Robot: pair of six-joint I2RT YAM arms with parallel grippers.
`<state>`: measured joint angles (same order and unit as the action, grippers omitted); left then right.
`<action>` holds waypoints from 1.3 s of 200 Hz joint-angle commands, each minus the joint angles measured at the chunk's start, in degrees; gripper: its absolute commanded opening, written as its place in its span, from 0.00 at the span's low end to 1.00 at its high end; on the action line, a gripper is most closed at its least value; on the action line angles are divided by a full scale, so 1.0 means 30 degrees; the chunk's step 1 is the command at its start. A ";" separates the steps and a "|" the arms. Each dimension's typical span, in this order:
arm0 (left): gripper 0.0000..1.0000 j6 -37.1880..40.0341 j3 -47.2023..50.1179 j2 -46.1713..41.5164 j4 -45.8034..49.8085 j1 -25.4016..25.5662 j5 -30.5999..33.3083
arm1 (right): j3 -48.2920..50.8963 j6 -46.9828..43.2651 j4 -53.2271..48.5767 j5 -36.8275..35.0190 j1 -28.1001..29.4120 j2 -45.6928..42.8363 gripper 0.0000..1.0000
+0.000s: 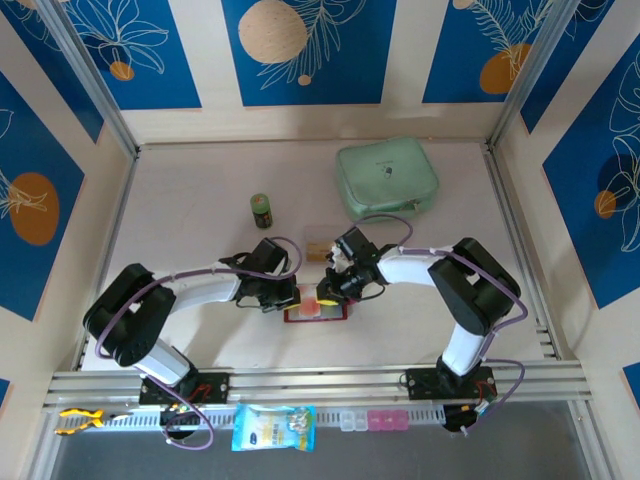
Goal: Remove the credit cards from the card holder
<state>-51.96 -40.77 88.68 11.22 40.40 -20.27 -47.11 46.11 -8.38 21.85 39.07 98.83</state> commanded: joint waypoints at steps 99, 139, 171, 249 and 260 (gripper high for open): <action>0.00 0.0230 -0.0090 -0.0212 0.0594 0.0097 0.0613 | -0.1422 -0.2553 -0.6625 -0.3401 -0.0091 -0.3105 0.05; 0.03 0.0222 -0.0142 -0.0352 0.0382 0.0081 0.0477 | -0.2183 -0.2925 -0.7342 -0.3711 0.0146 -0.2663 0.04; 0.05 0.0271 -0.0207 -0.0703 0.0441 0.0095 0.0517 | -0.2786 -0.2945 -0.7577 -0.3978 0.0547 -0.2102 0.04; 0.09 0.0272 0.0142 -0.1906 0.0696 0.0013 0.1180 | -0.3876 -0.1987 -0.8410 -0.4775 0.1293 -0.1393 0.09; 0.09 0.0351 0.0199 -0.2118 0.0883 -0.0014 0.1429 | -0.4039 -0.1893 -0.8514 -0.4863 0.1409 -0.1338 0.10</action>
<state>-51.96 -40.77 84.51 11.64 40.40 -17.98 -57.28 39.24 -31.22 8.29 42.35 93.82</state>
